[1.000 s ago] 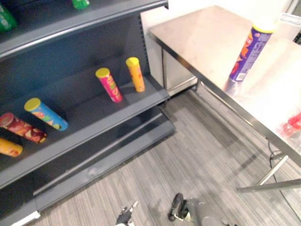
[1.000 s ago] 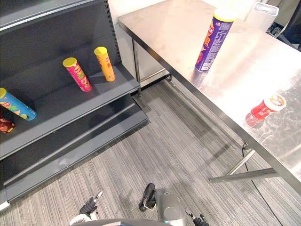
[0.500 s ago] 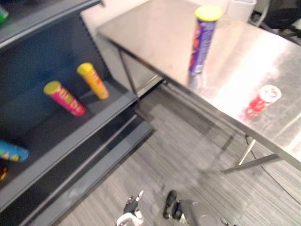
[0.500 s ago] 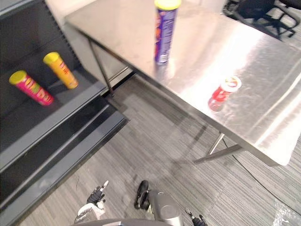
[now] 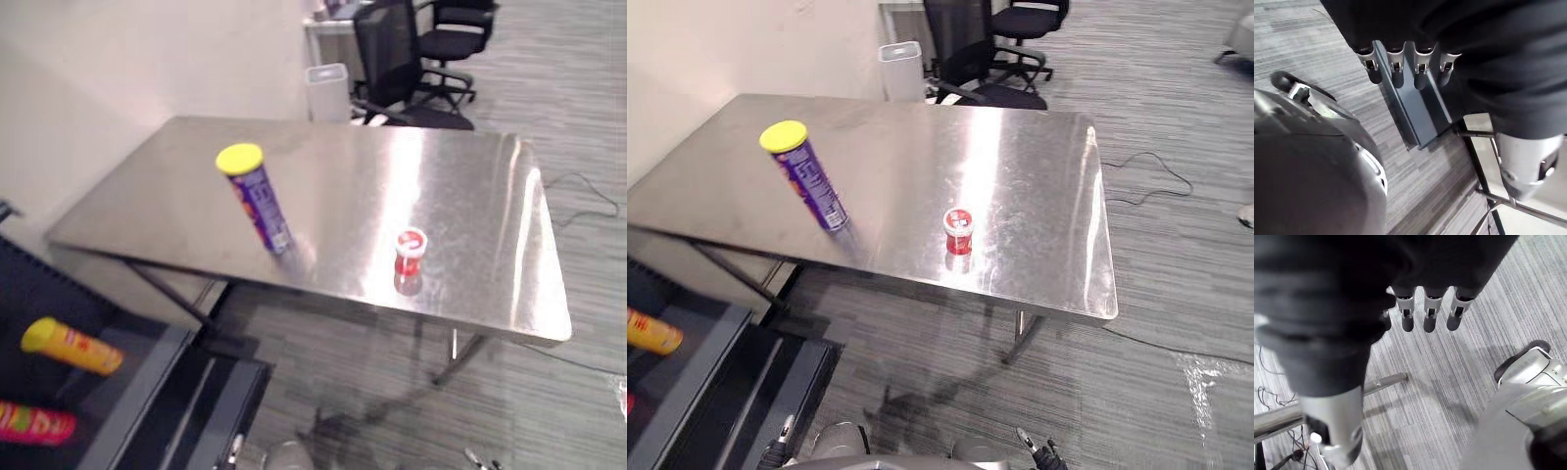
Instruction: Put the gum and the chips on the shelf.
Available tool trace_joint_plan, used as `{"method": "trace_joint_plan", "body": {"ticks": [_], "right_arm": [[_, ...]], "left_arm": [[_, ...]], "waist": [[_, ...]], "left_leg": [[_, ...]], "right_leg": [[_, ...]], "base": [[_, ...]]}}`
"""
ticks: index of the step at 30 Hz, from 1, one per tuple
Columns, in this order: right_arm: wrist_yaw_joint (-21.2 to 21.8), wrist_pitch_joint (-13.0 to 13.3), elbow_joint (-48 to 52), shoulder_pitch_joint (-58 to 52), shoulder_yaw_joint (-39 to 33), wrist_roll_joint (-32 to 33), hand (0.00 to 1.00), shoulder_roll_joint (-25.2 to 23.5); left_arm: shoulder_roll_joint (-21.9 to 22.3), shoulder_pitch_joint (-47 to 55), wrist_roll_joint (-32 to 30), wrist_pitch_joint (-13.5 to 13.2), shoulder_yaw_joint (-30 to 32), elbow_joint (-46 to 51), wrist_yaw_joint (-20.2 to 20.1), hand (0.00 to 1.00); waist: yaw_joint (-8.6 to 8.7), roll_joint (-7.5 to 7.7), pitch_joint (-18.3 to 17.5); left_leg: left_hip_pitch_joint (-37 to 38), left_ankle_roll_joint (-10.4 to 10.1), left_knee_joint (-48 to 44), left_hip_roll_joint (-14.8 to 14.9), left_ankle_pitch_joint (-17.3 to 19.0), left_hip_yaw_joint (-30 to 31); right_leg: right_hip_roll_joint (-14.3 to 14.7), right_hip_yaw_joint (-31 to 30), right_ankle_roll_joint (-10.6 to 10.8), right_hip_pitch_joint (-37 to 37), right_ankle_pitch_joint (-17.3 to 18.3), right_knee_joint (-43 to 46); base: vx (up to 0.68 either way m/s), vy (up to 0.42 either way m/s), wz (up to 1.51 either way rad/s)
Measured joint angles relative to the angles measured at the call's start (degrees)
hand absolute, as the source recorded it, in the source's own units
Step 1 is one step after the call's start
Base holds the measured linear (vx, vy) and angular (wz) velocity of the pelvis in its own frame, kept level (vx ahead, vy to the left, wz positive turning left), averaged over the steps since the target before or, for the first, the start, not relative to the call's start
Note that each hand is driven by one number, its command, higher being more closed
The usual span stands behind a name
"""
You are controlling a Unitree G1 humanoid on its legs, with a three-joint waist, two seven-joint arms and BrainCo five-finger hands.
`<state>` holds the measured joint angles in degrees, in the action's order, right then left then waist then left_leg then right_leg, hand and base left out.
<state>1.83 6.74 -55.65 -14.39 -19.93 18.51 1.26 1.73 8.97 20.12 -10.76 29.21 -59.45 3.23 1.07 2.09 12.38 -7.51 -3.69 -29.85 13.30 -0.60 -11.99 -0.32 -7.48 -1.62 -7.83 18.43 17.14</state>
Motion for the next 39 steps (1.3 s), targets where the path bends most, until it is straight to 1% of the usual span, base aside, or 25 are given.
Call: {"method": "trace_joint_plan", "body": {"ticks": [1, 2, 3, 4, 5, 6, 7, 8, 9, 11, 12, 13, 14, 16, 17, 20, 21, 22, 23, 25, 27, 28, 32, 33, 39], "right_arm": [[-0.05, -0.32, -1.27, -0.39, 0.01, -0.03, 0.0, -0.52], [0.07, -0.35, -1.71, -0.68, 0.08, -0.04, 0.0, -0.94], [0.05, -0.36, -2.18, -1.09, 0.03, -0.04, 0.0, -1.71], [0.04, -0.36, -2.96, -1.1, -0.01, -0.03, 0.0, -1.85], [0.02, -0.35, -3.48, -1.13, -0.1, -0.03, 0.0, -1.8], [0.02, -0.32, -3.73, -1.07, -0.39, -0.02, 0.0, -1.72], [0.06, -0.22, -3.65, -0.55, -0.39, -0.02, 0.0, -1.77], [0.05, -0.25, -3.72, -0.09, -0.26, -0.02, 0.0, -1.91], [0.0, -0.18, -3.97, -0.01, -0.6, -0.02, 0.0, -1.57], [-0.11, -0.21, -4.58, -0.44, -1.09, 0.03, 0.0, -0.41], [-0.09, -0.21, -5.04, 0.13, -1.12, 0.16, 0.0, 0.57], [-0.09, -0.17, -5.62, 1.05, -1.3, 0.51, 0.0, 1.1], [-0.1, -0.17, -5.96, 1.44, -1.34, 0.58, 0.0, 1.19], [-0.11, -0.14, -6.07, 2.2, -1.24, 0.58, 0.0, 1.16], [-0.12, -0.12, -6.08, 2.69, -0.99, 0.56, 0.0, 1.17], [-0.15, -0.12, -6.12, 3.05, -0.38, 0.52, 0.0, 1.23], [-0.15, -0.13, -6.15, 3.11, -0.36, 0.51, 0.0, 1.27], [-0.14, -0.15, -6.16, 3.17, -0.23, 0.48, 0.0, 1.29], [-0.15, -0.18, -6.29, 3.3, -0.05, 0.48, 0.0, 1.24], [-0.02, -0.2, -6.79, 3.57, 0.55, 0.29, 0.0, 0.89], [-0.04, -0.26, -7.46, 3.6, 0.73, 0.09, 0.0, 0.55], [-0.05, -0.33, -8.31, 3.44, 0.72, -0.01, 0.0, 0.4], [-0.04, -0.77, -8.39, 1.93, 0.54, -0.47, 0.0, 0.33], [0.04, -1.31, -10.58, 2.94, 0.1, -0.69, 0.0, 0.99], [0.04, -1.31, -10.58, 2.93, 0.14, -0.69, 0.0, 1.02]], "left_arm": [[-1.22, -0.08, 0.04, 0.02, -0.3, -0.05, 0.2, 0.0], [-1.69, -0.14, 0.05, -0.01, -0.92, -0.06, 0.39, 0.0], [-2.26, -0.18, 0.06, -0.39, -2.25, 0.14, 0.39, 0.0], [-2.39, -0.3, 0.06, -0.45, -2.54, 0.12, 0.41, 0.0], [-2.37, -0.4, 0.07, -0.45, -2.91, 0.07, 0.44, 0.0], [-2.2, -1.25, 0.17, -0.42, -4.2, -0.31, 0.52, 0.0], [-1.95, -1.87, 0.14, -0.47, -4.58, -1.8, 0.5, 0.0], [-2.57, -2.13, 0.0, -0.45, -5.33, -2.15, 0.4, 0.0], [-2.53, -2.68, 0.0, -0.32, -6.96, -3.09, 0.35, 0.0], [-1.67, -2.68, -0.01, -0.43, -8.83, -3.83, 0.17, 0.0], [-1.07, -2.83, -0.02, -0.43, -9.81, -4.15, 0.12, 0.0], [-0.93, -2.89, -0.14, -0.41, -11.06, -4.65, 0.09, 0.0], [-0.96, -2.91, -0.16, -0.43, -11.56, -4.79, 0.06, 0.0], [-1.91, -3.05, -0.29, -0.43, -14.08, -5.54, -0.21, 0.0], [-2.04, -3.08, -0.31, -0.4, -15.65, -5.67, -0.39, 0.0], [-2.95, -3.24, -1.13, -0.38, -17.85, -6.1, -1.07, 0.0], [-2.98, -3.29, -1.15, -0.38, -18.15, -6.17, -1.08, 0.0], [-3.16, -3.39, -1.24, -0.37, -18.7, -6.26, -1.2, 0.0], [-3.44, -3.5, -1.26, -0.38, -18.81, -6.26, -1.32, 0.0], [-4.88, -3.58, -3.34, -0.32, -19.53, -6.48, -1.61, 0.0], [-5.68, -3.87, -4.89, -0.14, -19.94, -6.74, -1.91, 0.0], [-6.22, -4.18, -5.64, 0.23, -20.36, -7.01, -2.06, 0.0], [-6.46, -4.72, -7.38, 0.33, -20.93, -7.94, -2.31, 0.0], [-6.68, -4.89, -7.82, 0.87, -23.68, -8.44, -2.35, 0.0], [-6.69, -4.89, -7.83, 0.87, -23.73, -8.44, -2.37, 0.0]], "waist": [[-0.72, 1.26, -1.14], [-0.44, 2.06, -1.87], [-0.21, 3.08, -2.73], [-0.03, 3.33, -3.1], [0.27, 2.97, -3.33], [0.25, 1.74, -3.71], [0.22, 1.33, -4.33], [0.12, 2.01, -4.39], [0.79, 0.85, -4.51], [0.69, -0.95, -5.17], [0.7, -2.43, -5.27], [0.83, -3.21, -5.12], [0.82, -3.29, -5.08], [0.77, -3.11, -5.17], [0.77, -3.01, -5.11], [0.78, -2.77, -5.1], [0.75, -2.79, -5.11], [0.67, -2.77, -5.11], [0.48, -2.59, -5.21], [0.49, -1.06, -5.9], [0.52, -0.31, -6.0], [0.69, 0.37, -6.06], [1.05, 0.46, -6.1], [1.66, 0.0, -6.85], [1.59, -0.01, -6.86]], "left_leg": [[2.18, 0.38, 5.96, -2.75, -2.0, 0.59], [3.14, 0.52, 7.94, -3.57, -2.38, 0.68], [4.3, -0.3, 11.46, -4.51, -3.05, 0.69], [5.47, -0.41, 13.69, -5.11, -3.28, 0.86], [6.14, -0.36, 14.85, -5.08, -3.43, 1.27], [6.77, -0.29, 16.33, -4.45, -3.52, 2.09], [6.99, -0.34, 16.99, -4.45, -3.47, 1.97], [7.13, -0.5, 17.21, -5.4, -3.33, 2.15], [8.19, -0.89, 18.98, -5.44, -3.2, 3.83], [10.54, -1.3, 23.2, -5.52, -3.42, 4.83], [11.75, -1.69, 25.94, -5.59, -3.69, 4.73], [12.51, -1.7, 27.99, -5.53, -3.68, 4.67], [12.79, -1.72, 28.83, -5.47, -3.67, 4.66], [13.11, -2.7, 30.9, -4.86, -2.95, 4.62], [13.33, -3.57, 32.13, -4.42, -2.3, 4.62], [13.96, -4.77, 34.8, -4.02, -0.41, 3.64], [14.03, -4.59, 35.0, -4.01, 0.32, 2.98], [14.26, -4.56, 35.2, -3.99, 2.01, 1.66], [14.48, -4.51, 35.2, -4.31, 2.25, 1.12], [14.8, -3.59, 35.2, -5.68, 2.87, -2.49], [14.87, -3.08, 35.15, -6.61, 3.18, -5.08], [14.94, -2.64, 34.63, -7.17, 3.65, -6.35], [16.08, -2.09, 34.45, -8.52, 4.38, -8.41], [16.81, -1.81, 34.07, -9.0, 4.63, -7.68], [16.64, -1.81, 33.82, -9.02, 4.63, -7.07]], "right_leg": [[-1.5, -1.08, 1.06, 0.54, 0.61, 1.24], [-2.11, -0.91, 1.87, 1.09, 0.09, 1.46], [-3.15, -0.77, 3.12, 1.84, -0.84, 2.33], [-3.33, -0.57, 3.3, 1.98, -1.76, 3.37], [-3.13, -0.47, 3.55, 2.7, -2.21, 5.04], [-2.4, -0.34, 2.44, 5.44, -0.95, 7.58], [-3.2, -0.35, 2.97, 4.8, -0.83, -3.46], [-4.38, -0.25, 3.52, 4.82, -6.21, -7.14], [-4.09, 1.25, 3.26, 4.06, -6.11, -6.3], [-3.84, 2.05, 3.28, 4.45, -6.09, -5.86], [-3.6, 2.2, 3.29, 4.46, -6.09, -5.84], [-3.3, 2.3, 3.29, 4.69, -6.08, -5.88], [-3.18, 2.35, 3.29, 4.77, -6.08, -5.96], [-2.46, 2.39, 3.3, 5.61, -6.08, -6.03], [-1.94, 2.37, 3.53, 5.91, -6.23, -6.48], [-1.35, 1.62, 4.66, 6.82, -6.98, -7.65], [-1.26, 1.26, 5.06, 6.83, -7.27, -8.11], [-1.0, 0.42, 5.58, 6.92, -8.0, -8.95], [-1.11, -0.51, 5.96, 6.93, -8.41, -9.35], [-2.19, -4.04, 7.1, 7.74, -10.42, -11.32], [-2.98, -6.35, 7.82, 8.66, -11.76, -12.45], [-3.49, -7.67, 8.29, 8.77, -12.34, -13.08], [-4.46, -9.82, 8.95, 8.61, -12.89, -13.99], [-5.01, -9.2, 9.29, 7.78, -13.13, -14.15], [-5.14, -8.41, 9.37, 7.57, -13.2, -14.19]], "base": [[0.23, 0.221, -0.15], [0.22, 0.211, 0.09], [0.2, 0.201, 0.36], [0.18, 0.207, 0.38], [0.13, 0.196, 0.25], [0.02, 0.179, 0.1], [-0.04, 0.148, -0.04], [-0.11, 0.053, 0.1], [-0.05, -0.041, 0.19], [0.01, -0.043, 0.17], [0.03, 0.011, 0.05], [0.02, 0.033, 0.06], [-0.01, 0.054, 0.06], [-0.05, 0.076, 0.01], [-0.05, 0.09, -0.02], [-0.07, 0.124, -0.08], [-0.08, 0.198, -0.22], [-0.05, 0.134, -0.29], [-0.06, 0.163, -0.55], [-0.08, 0.153, -0.78], [-0.08, 0.148, -0.75], [-0.08, 0.135, -0.63], [-0.05, 0.078, -0.33], [0.0, 0.0, 0.0], [0.0, -0.002, 0.04]]}}
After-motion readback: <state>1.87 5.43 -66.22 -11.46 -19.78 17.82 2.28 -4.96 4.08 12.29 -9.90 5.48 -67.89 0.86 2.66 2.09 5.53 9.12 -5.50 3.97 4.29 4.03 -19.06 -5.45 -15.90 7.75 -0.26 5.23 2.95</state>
